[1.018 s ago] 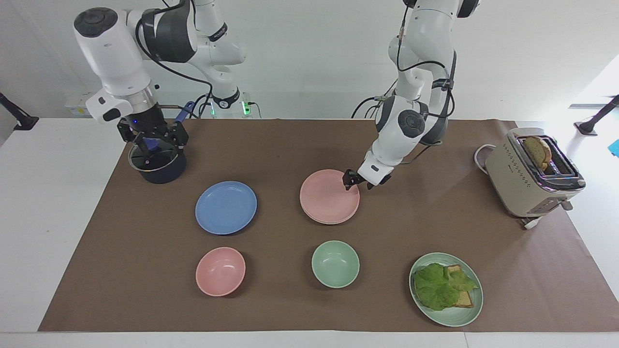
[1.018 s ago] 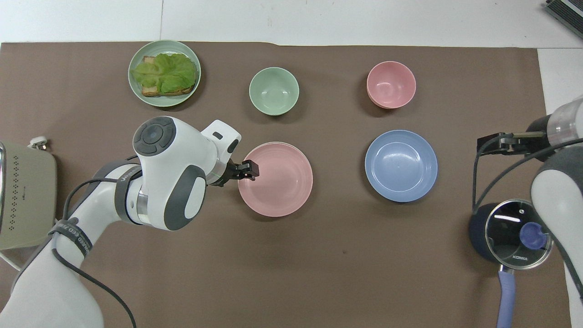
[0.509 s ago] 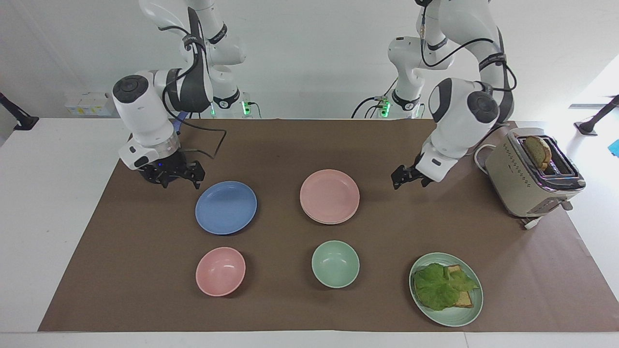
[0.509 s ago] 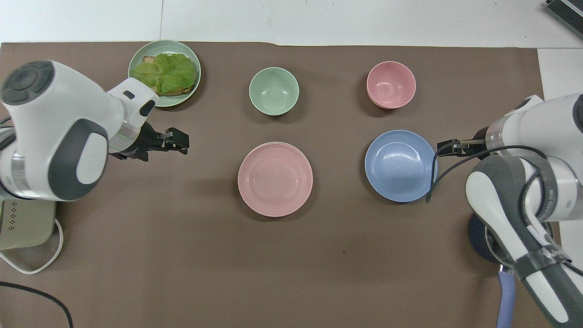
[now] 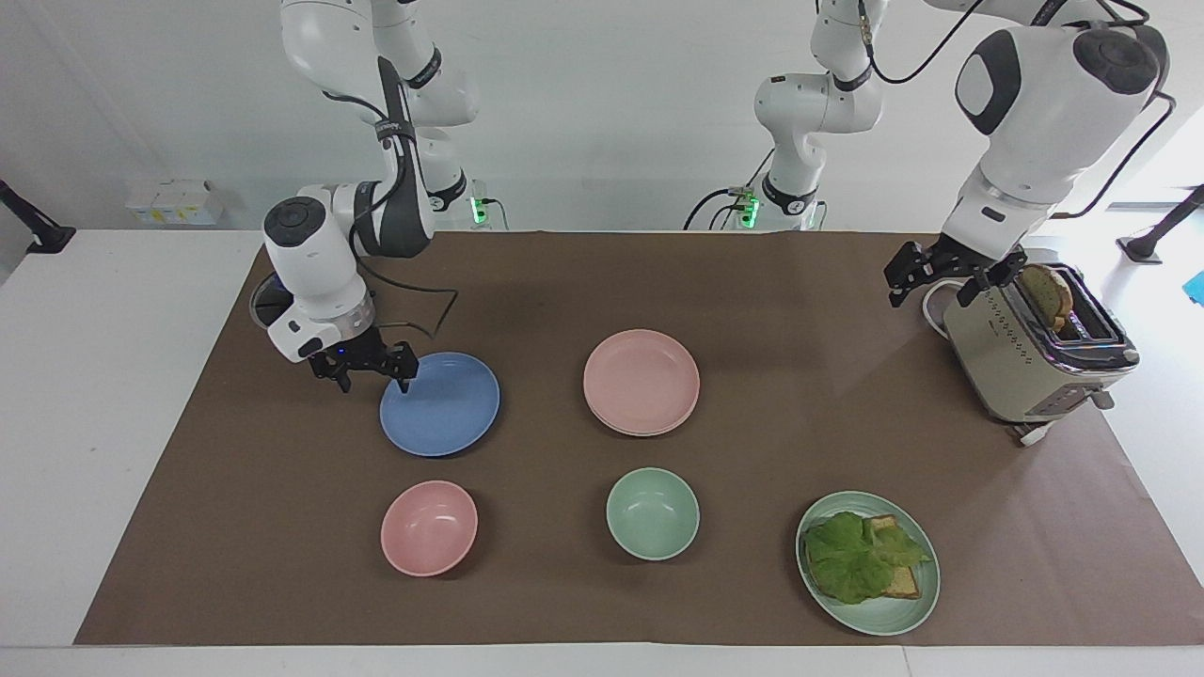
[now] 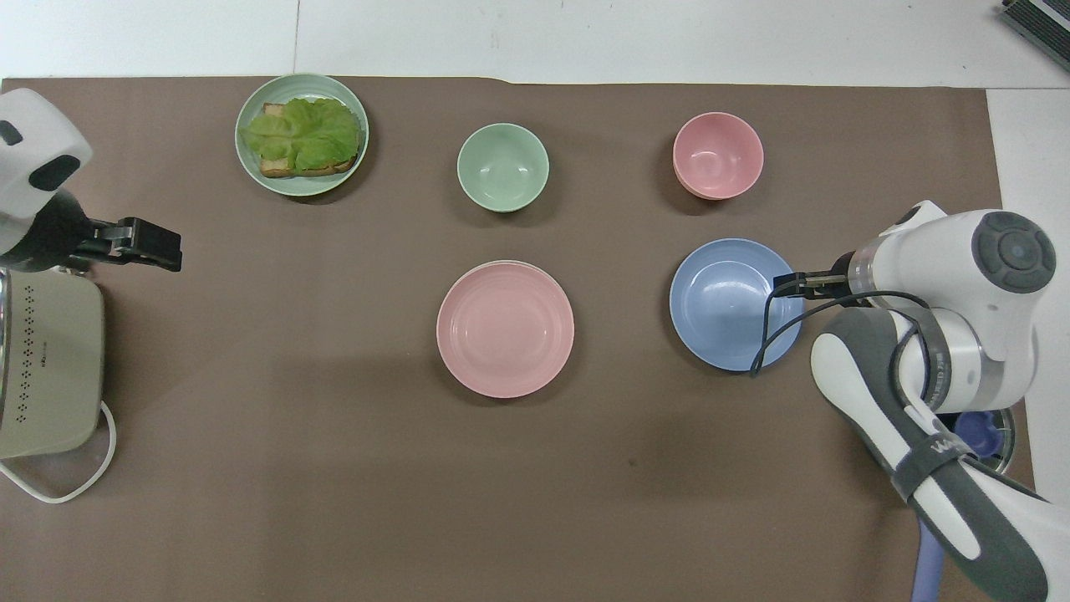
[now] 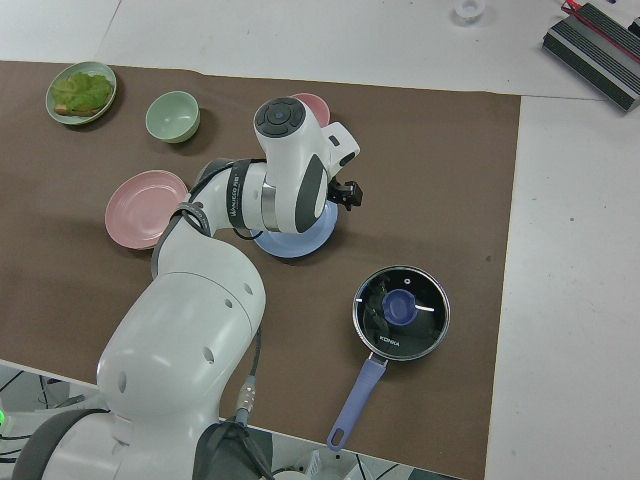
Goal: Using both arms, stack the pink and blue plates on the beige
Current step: 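Withdraw the left gripper while the right gripper grasps the blue plate rim, then lift the blue plate with the right gripper toward the pink plate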
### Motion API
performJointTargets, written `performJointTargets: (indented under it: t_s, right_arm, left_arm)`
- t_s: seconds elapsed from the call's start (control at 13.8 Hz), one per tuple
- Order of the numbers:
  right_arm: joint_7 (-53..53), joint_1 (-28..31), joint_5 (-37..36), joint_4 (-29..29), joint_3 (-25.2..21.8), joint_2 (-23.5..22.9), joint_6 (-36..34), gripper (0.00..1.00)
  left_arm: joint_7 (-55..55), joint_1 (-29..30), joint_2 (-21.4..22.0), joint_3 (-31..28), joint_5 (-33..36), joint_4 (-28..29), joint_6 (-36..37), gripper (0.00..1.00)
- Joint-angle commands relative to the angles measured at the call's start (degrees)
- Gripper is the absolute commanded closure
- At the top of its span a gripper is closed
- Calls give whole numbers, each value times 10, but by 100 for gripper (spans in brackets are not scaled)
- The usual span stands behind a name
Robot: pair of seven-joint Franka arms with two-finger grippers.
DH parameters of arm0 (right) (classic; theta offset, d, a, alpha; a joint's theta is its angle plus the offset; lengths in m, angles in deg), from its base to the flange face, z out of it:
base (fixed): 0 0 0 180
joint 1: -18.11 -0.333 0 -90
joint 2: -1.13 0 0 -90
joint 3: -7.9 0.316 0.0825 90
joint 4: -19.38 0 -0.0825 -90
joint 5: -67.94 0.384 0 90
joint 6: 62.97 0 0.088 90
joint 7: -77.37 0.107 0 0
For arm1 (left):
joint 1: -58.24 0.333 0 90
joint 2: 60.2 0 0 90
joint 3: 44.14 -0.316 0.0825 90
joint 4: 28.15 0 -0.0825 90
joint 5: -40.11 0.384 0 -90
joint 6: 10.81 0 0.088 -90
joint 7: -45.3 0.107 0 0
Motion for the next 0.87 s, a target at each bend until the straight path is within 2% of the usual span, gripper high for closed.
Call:
performJointTargets:
  t_s: [0.0, 0.29, 0.58, 0.65, 0.8]
  right_arm:
    - [-22, 6, 15, -23, 2, 4, 29, 0]
    - [-48, 14, 37, -43, 2, -10, 68, 0]
    - [-138, 15, 155, -57, 2, -22, 86, 0]
    - [-156, 21, 169, -57, 2, -26, 86, 5]
    - [-164, 26, 193, -56, 2, -28, 86, 28]
  left_arm:
    - [17, 18, -6, 0, 9, -15, 25, 0]
    - [16, 19, 6, -1, 9, -14, 29, 0]
    - [14, 18, 7, 1, 9, -13, 25, 0]
    - [13, 18, 7, 1, 9, -13, 26, 0]
    - [13, 20, 7, 0, 9, -13, 25, 0]
